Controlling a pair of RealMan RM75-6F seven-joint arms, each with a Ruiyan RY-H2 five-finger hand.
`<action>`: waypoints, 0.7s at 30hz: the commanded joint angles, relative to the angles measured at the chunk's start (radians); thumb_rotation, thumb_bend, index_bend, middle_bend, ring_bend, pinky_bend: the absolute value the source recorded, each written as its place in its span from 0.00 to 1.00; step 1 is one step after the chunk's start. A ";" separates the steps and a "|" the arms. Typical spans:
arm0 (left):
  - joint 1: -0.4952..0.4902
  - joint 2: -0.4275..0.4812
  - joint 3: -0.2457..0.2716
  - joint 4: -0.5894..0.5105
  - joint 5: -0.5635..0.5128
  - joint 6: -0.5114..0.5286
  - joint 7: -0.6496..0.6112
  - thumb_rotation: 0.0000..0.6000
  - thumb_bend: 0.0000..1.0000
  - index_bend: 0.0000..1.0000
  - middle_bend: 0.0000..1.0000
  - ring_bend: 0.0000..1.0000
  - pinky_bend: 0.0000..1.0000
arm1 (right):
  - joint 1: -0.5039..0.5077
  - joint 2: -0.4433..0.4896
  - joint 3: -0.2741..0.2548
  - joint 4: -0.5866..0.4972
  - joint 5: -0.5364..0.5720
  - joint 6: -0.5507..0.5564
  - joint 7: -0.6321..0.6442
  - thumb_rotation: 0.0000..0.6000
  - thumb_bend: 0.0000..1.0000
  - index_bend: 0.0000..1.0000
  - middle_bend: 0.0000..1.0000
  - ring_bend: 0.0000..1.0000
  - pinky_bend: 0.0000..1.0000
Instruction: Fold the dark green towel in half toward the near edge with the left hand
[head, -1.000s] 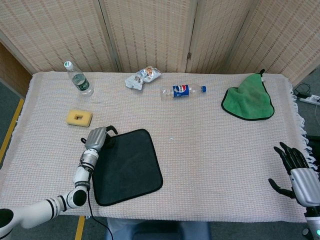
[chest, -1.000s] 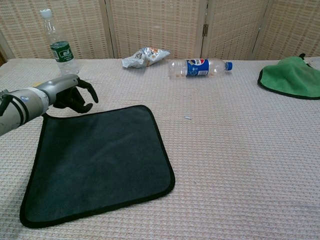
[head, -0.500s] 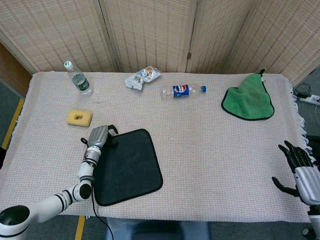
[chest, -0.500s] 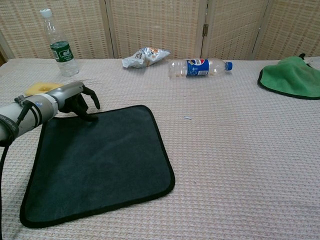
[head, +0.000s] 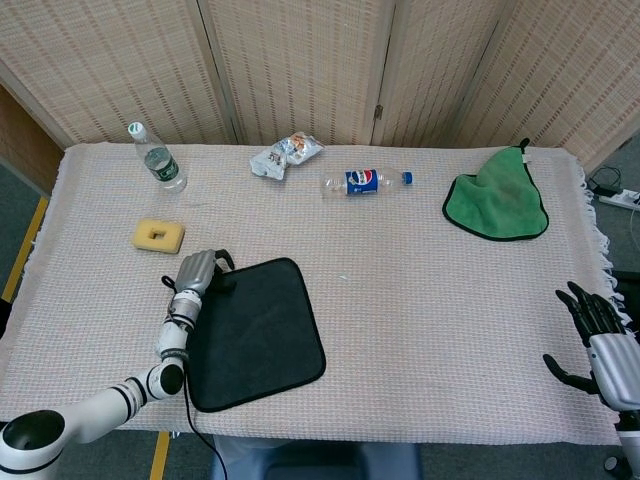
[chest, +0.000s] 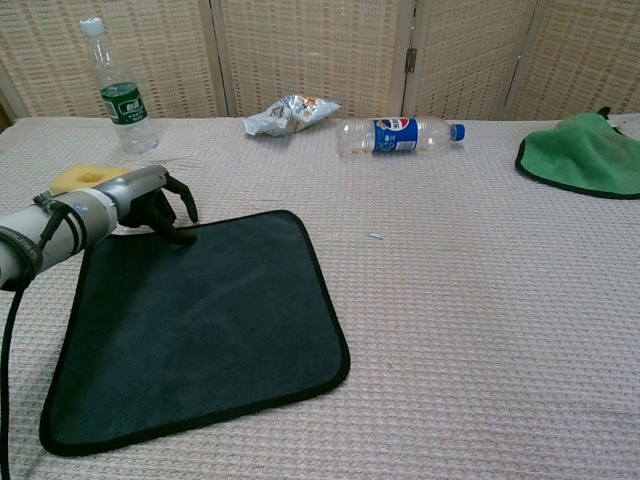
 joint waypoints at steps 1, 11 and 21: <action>-0.001 0.011 0.003 0.000 -0.003 -0.038 -0.012 1.00 0.32 0.50 1.00 1.00 1.00 | 0.000 0.000 0.001 0.000 0.000 0.001 -0.001 1.00 0.34 0.00 0.00 0.00 0.00; -0.011 0.019 0.009 0.016 -0.003 -0.084 -0.031 1.00 0.32 0.43 1.00 1.00 1.00 | 0.002 0.002 -0.002 0.000 -0.001 -0.009 0.006 1.00 0.34 0.00 0.00 0.00 0.00; -0.007 0.009 0.014 0.032 0.034 -0.066 -0.063 1.00 0.32 0.40 1.00 1.00 1.00 | 0.002 0.003 -0.001 0.002 0.000 -0.009 0.009 1.00 0.34 0.00 0.00 0.00 0.00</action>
